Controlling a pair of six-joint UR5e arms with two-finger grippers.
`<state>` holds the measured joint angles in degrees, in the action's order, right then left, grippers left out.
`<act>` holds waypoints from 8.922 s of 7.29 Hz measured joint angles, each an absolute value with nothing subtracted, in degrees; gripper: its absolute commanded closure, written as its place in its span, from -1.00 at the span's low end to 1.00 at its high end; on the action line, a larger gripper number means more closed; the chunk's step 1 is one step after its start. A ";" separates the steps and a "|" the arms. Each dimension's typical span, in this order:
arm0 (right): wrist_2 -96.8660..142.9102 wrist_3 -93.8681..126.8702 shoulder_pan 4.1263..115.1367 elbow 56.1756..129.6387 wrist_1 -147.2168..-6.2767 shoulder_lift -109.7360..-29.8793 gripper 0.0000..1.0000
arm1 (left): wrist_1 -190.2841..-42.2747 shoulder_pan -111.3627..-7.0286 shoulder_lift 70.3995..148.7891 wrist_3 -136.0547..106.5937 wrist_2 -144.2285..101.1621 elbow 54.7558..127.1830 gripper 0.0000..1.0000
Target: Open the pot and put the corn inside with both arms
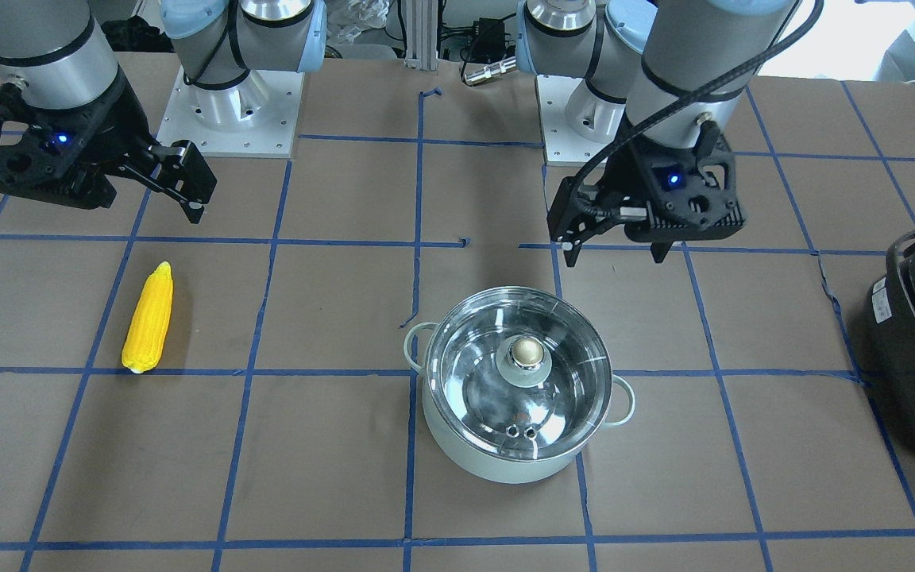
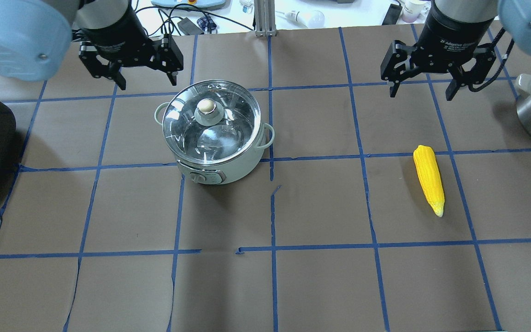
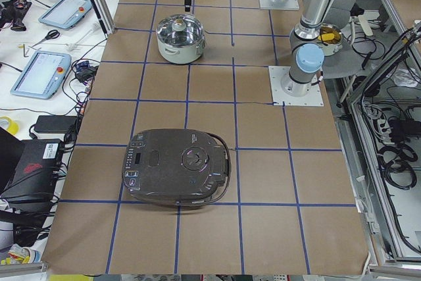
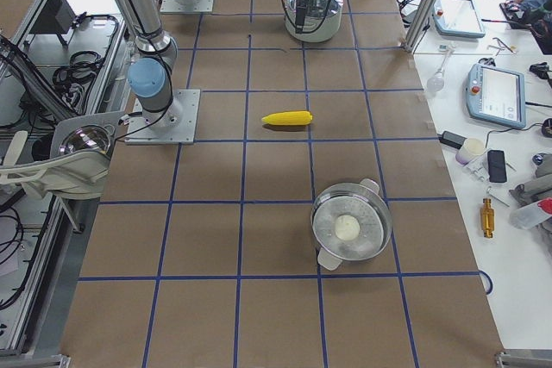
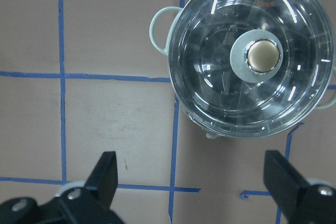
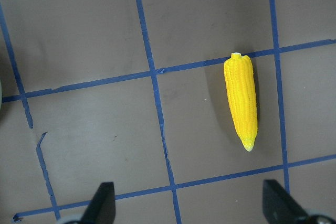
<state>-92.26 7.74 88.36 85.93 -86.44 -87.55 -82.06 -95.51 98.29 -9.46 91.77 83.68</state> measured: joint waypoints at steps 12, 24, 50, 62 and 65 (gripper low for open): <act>-92.71 7.73 88.33 86.06 -86.41 -87.55 -1.00 | -68.13 -99.70 110.04 -13.77 91.60 88.72 -0.35; -92.81 7.41 87.70 86.92 -86.60 -86.87 -1.00 | -75.09 -91.60 104.81 -5.60 88.66 83.55 0.70; -93.44 14.06 94.86 89.90 -111.45 -74.61 1.00 | -87.07 -82.16 88.97 5.42 91.69 88.51 -1.00; -91.97 24.85 117.88 67.69 -112.97 -55.39 -1.00 | -88.33 -89.55 87.00 -2.25 93.25 88.90 -1.00; -89.26 24.69 118.25 67.92 -113.00 -55.72 -1.00 | -85.19 -89.56 88.10 -2.34 93.45 88.98 -1.00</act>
